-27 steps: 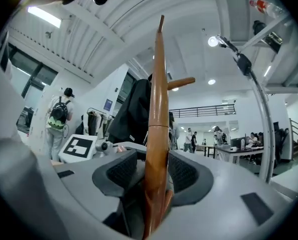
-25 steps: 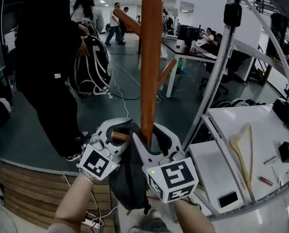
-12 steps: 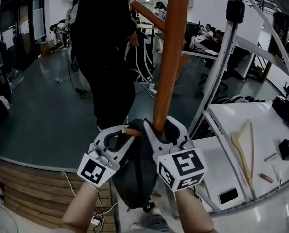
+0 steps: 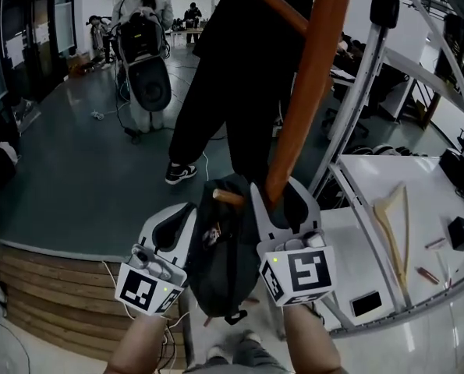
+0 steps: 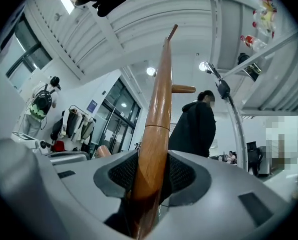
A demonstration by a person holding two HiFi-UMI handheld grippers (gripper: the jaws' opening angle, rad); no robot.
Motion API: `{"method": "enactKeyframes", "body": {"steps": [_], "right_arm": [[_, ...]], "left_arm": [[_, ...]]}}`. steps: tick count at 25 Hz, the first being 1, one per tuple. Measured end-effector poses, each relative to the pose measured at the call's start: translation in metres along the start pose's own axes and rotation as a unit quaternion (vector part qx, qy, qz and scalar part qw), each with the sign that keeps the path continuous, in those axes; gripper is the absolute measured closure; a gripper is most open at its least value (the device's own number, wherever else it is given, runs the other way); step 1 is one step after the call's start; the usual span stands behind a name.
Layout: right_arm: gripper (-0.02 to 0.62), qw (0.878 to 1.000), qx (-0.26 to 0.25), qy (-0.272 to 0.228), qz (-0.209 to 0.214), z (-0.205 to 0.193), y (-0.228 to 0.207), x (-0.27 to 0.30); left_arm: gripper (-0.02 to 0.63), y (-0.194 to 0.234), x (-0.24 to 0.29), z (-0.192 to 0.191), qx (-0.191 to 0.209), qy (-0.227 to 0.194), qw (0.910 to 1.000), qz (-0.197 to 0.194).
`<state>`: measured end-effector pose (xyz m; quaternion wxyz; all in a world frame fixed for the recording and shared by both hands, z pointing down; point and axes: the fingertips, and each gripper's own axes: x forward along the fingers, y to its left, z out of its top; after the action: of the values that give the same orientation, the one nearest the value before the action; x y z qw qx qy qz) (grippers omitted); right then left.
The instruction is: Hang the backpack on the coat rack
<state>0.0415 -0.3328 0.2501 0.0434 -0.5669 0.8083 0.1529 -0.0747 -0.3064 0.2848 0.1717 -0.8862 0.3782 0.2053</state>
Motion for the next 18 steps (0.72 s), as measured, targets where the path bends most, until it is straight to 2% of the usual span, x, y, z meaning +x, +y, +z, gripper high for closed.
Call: {"method": "enactKeyframes", "body": {"steps": [2, 4, 7, 9, 11, 16, 17, 18], "right_arm": [[0.434, 1.000, 0.005, -0.004, 0.008, 0.001, -0.001, -0.005], [0.434, 0.999, 0.020, 0.006, 0.038, 0.000, 0.002, -0.006], [0.433, 0.994, 0.062, 0.029, 0.083, -0.005, 0.002, -0.009], [0.433, 0.992, 0.079, 0.034, 0.091, -0.007, 0.000, -0.015], [0.433, 0.991, 0.083, 0.038, 0.095, -0.011, 0.001, -0.025], [0.440, 0.995, 0.045, 0.028, 0.085, -0.011, 0.012, -0.067], [0.476, 0.995, 0.043, 0.025, 0.087, -0.012, 0.017, -0.078], [0.540, 0.995, 0.046, 0.022, 0.091, -0.012, 0.022, -0.088]], "left_arm": [[0.586, -0.010, -0.002, -0.004, 0.006, 0.014, 0.9999, 0.000], [0.586, -0.023, -0.002, -0.007, 0.012, 0.028, 0.9995, -0.008], [0.586, -0.041, -0.002, -0.018, 0.056, 0.071, 0.9957, -0.019], [0.586, -0.046, -0.001, -0.020, 0.070, 0.089, 0.9935, -0.016], [0.586, -0.050, -0.001, -0.021, 0.066, 0.095, 0.9932, -0.014], [0.586, -0.054, -0.006, -0.019, 0.083, 0.104, 0.9910, 0.012], [0.586, -0.054, -0.010, -0.017, 0.083, 0.102, 0.9910, 0.025], [0.586, -0.055, -0.014, -0.015, 0.080, 0.098, 0.9913, 0.038]]}}
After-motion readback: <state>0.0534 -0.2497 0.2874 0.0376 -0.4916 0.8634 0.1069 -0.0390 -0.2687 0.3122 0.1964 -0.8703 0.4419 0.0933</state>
